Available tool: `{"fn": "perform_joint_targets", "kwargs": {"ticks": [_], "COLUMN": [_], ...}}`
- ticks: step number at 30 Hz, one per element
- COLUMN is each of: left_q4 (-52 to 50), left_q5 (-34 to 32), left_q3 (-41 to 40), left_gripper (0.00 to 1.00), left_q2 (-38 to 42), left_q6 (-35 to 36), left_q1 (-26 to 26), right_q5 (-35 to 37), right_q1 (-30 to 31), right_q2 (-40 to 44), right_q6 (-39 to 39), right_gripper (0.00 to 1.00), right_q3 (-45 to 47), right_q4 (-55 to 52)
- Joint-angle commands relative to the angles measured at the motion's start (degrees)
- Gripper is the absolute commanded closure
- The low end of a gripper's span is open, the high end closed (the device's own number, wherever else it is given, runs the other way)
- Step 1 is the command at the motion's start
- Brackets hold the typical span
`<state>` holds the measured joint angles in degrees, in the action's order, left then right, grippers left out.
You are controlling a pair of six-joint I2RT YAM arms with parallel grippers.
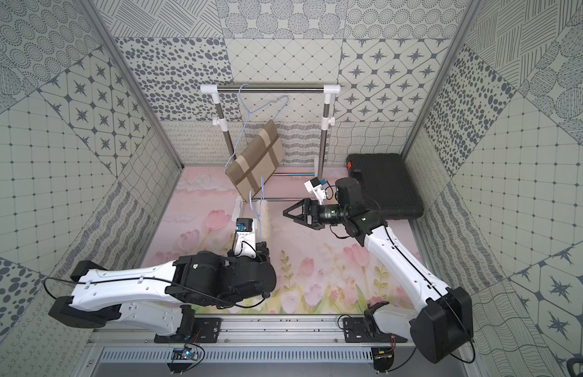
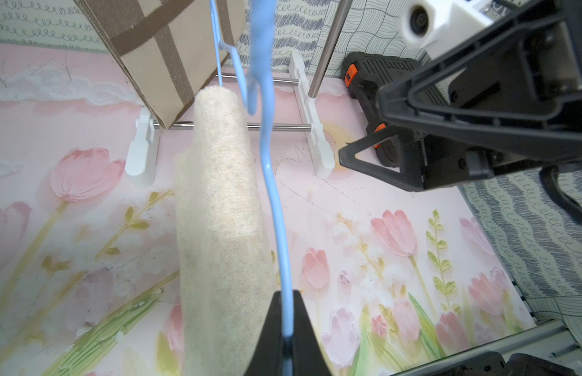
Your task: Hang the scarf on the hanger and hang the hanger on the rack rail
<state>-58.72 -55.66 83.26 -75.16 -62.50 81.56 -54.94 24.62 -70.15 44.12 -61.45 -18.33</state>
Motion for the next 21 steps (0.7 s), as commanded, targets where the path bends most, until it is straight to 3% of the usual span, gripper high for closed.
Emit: {"fn": "perform_joint_targets", "kwargs": {"ticks": [1, 10, 21], "left_q4": [-8.79, -14.96, -21.53], "left_q5": [-4.93, 2.79, 21.33], "left_q3": [7.1, 22.98, 55.86], "left_gripper": [1.0, 1.0, 1.0], "left_q2": [0.15, -3.76, -20.09], "left_q6": [7.24, 16.27, 32.45], "left_q1": [-0.91, -5.62, -17.94], "right_q5": [0.84, 1.44, 1.28], "right_q1": [-0.83, -1.41, -4.36], "right_q2": [0.7, 0.63, 0.5], "right_q6": [-2.56, -2.54, -2.68], "right_gripper": [0.03, 0.03, 0.03], "right_q3": [-0.3, 0.89, -0.08], "right_q4": [-4.33, -4.47, -4.53]}}
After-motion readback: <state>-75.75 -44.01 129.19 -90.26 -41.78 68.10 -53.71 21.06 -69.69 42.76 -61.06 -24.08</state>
